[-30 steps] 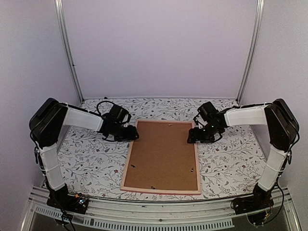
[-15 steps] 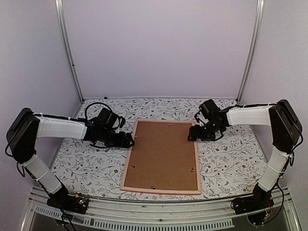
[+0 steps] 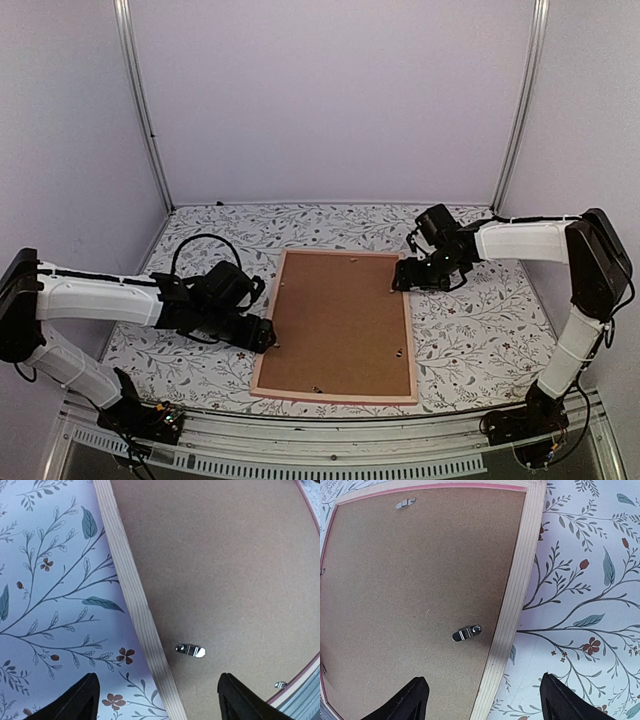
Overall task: Put the photo into the frame
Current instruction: Press the fastener onto the backboard.
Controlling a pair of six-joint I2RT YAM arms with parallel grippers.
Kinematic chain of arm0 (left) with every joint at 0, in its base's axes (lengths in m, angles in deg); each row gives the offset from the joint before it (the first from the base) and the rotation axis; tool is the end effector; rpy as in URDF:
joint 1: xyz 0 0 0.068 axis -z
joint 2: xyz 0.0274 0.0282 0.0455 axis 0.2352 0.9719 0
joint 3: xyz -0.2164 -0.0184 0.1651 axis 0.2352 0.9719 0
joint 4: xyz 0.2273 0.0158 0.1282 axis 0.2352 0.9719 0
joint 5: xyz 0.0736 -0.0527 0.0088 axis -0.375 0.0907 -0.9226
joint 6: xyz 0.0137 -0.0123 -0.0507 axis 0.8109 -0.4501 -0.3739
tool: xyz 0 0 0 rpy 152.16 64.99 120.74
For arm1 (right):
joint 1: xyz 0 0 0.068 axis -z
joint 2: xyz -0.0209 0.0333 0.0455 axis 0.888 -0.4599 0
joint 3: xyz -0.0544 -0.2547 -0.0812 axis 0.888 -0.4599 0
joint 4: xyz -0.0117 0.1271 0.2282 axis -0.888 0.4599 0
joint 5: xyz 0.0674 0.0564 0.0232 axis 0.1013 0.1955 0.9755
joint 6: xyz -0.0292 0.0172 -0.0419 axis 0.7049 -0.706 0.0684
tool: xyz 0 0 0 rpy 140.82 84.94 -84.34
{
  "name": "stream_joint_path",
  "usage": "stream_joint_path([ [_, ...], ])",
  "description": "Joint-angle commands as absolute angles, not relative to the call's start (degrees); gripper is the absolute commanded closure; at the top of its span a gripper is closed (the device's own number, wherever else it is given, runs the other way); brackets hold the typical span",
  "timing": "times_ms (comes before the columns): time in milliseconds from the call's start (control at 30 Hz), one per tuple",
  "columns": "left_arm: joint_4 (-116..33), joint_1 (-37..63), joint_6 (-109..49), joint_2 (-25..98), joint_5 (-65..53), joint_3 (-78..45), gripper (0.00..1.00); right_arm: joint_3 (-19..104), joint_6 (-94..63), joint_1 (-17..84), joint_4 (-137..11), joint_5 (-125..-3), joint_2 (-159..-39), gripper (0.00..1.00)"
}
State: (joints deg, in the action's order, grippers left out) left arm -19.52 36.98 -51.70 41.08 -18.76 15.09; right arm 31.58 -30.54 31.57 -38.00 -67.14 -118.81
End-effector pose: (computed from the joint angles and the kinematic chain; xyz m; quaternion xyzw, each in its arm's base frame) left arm 0.1650 -0.1963 0.1700 0.1328 0.9546 -0.1489 0.2214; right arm 0.3021 0.1854 0.1798 -0.0896 0.9653 0.1436 0.1990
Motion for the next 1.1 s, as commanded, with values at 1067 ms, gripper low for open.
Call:
stream_joint_path([
  [1067, -18.69, 42.54, -52.78, 54.32, -28.13, 9.02, 0.30, 29.98, -30.44, 31.95, -38.07, -67.79, -116.78, 0.20],
])
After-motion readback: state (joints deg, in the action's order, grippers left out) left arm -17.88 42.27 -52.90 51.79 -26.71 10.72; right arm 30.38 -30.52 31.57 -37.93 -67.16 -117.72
